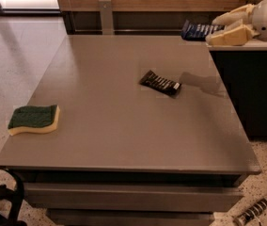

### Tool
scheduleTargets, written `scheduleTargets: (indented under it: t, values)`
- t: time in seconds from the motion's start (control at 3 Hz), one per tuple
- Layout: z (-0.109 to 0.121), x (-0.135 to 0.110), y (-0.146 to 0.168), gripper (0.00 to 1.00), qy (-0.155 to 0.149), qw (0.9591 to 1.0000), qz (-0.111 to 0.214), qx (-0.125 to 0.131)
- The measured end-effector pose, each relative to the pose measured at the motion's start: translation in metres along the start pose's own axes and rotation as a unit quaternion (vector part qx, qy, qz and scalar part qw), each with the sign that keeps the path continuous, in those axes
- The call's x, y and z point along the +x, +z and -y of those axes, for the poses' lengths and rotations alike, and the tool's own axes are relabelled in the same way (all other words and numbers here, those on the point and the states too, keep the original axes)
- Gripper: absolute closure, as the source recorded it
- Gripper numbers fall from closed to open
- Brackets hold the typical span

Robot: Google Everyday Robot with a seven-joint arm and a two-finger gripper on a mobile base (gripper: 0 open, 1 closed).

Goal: Move rxbar blueberry near sponge

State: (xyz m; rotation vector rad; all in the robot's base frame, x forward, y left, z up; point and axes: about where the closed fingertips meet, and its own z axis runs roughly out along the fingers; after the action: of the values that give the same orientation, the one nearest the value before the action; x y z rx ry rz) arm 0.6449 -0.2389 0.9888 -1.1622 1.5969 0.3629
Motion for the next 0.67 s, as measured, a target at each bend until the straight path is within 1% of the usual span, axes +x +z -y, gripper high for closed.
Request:
scheduleTargets:
  t: [0.33,0.67]
  values:
    - [-0.044,-0.006,0.010,1.00,-0.009,0.9997,-0.009,-0.020]
    - [-0.086,-0.009,0.031,1.00,-0.029,0.9970,-0.010,-0.071]
